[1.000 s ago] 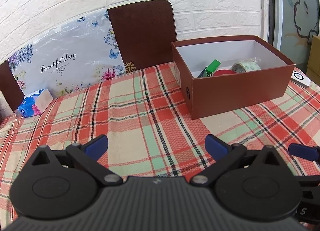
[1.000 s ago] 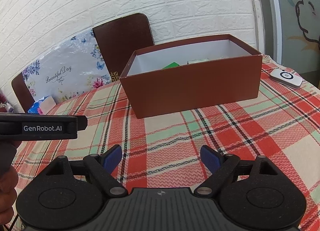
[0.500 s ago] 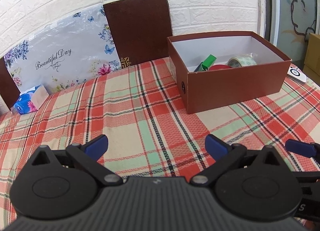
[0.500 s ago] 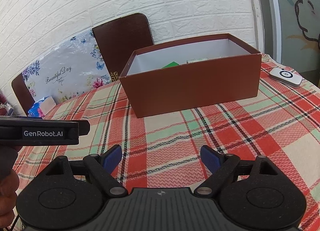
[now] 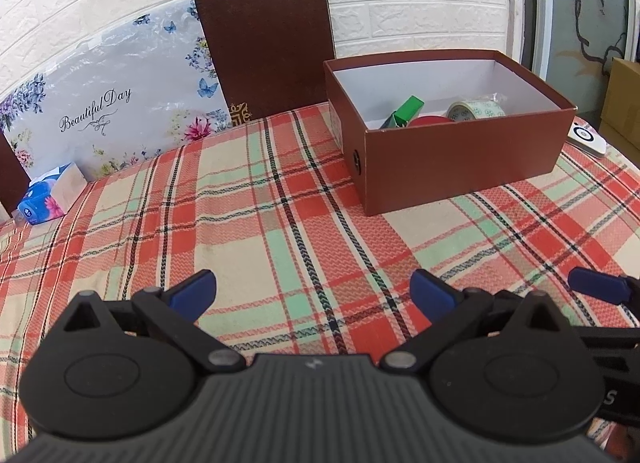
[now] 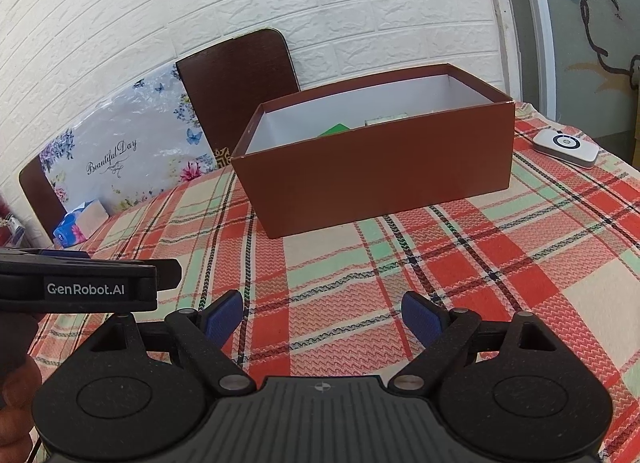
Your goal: Organize objects
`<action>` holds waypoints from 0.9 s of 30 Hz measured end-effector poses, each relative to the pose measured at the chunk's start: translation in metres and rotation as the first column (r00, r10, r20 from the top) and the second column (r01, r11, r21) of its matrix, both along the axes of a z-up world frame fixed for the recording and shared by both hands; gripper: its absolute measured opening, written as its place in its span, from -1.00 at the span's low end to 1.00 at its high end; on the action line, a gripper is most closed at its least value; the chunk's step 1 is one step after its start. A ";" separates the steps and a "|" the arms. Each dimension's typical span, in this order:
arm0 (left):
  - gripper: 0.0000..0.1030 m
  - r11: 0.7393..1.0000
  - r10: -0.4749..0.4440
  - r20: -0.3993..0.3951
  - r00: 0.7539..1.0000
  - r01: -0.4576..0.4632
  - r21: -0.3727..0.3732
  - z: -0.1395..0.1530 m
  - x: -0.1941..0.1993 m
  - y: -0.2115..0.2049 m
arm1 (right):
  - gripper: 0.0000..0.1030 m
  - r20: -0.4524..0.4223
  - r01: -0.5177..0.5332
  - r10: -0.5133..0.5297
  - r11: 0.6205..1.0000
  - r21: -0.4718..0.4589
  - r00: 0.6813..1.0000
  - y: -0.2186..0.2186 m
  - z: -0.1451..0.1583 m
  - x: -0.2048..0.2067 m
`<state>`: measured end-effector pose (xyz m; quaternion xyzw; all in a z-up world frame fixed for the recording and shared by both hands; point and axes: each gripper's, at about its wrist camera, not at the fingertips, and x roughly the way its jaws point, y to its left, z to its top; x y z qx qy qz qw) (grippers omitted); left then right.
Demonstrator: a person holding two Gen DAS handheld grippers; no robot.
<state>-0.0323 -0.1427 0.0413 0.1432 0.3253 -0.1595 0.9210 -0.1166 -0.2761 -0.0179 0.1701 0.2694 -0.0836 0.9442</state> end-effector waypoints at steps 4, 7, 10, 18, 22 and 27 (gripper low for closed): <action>1.00 1.000 0.011 -0.005 1.000 -0.011 0.001 -0.001 0.001 0.001 | 0.70 -0.008 0.003 -0.003 1.000 0.008 1.000 -0.002 -0.002 0.000; 1.00 1.000 0.022 -0.008 1.000 -0.022 -0.003 -0.001 0.003 0.002 | 0.70 -0.011 0.006 -0.006 1.000 0.014 1.000 -0.002 -0.003 0.001; 1.00 1.000 0.028 -0.010 1.000 -0.028 -0.004 -0.001 0.003 0.002 | 0.70 -0.013 0.005 -0.005 1.000 0.016 1.000 -0.002 -0.004 0.001; 1.00 1.000 0.027 -0.024 0.999 -0.027 -0.002 -0.004 0.005 0.002 | 0.70 -0.022 0.004 -0.003 1.000 0.021 1.000 -0.002 -0.006 0.003; 1.00 0.999 0.033 -0.026 0.999 -0.033 -0.005 -0.005 0.006 0.003 | 0.70 -0.026 0.001 -0.001 1.000 0.022 1.000 -0.003 -0.007 0.004; 1.00 0.999 0.040 -0.036 0.999 -0.040 0.001 -0.006 0.008 0.004 | 0.70 -0.026 -0.014 0.014 1.000 0.021 1.000 -0.002 -0.009 0.004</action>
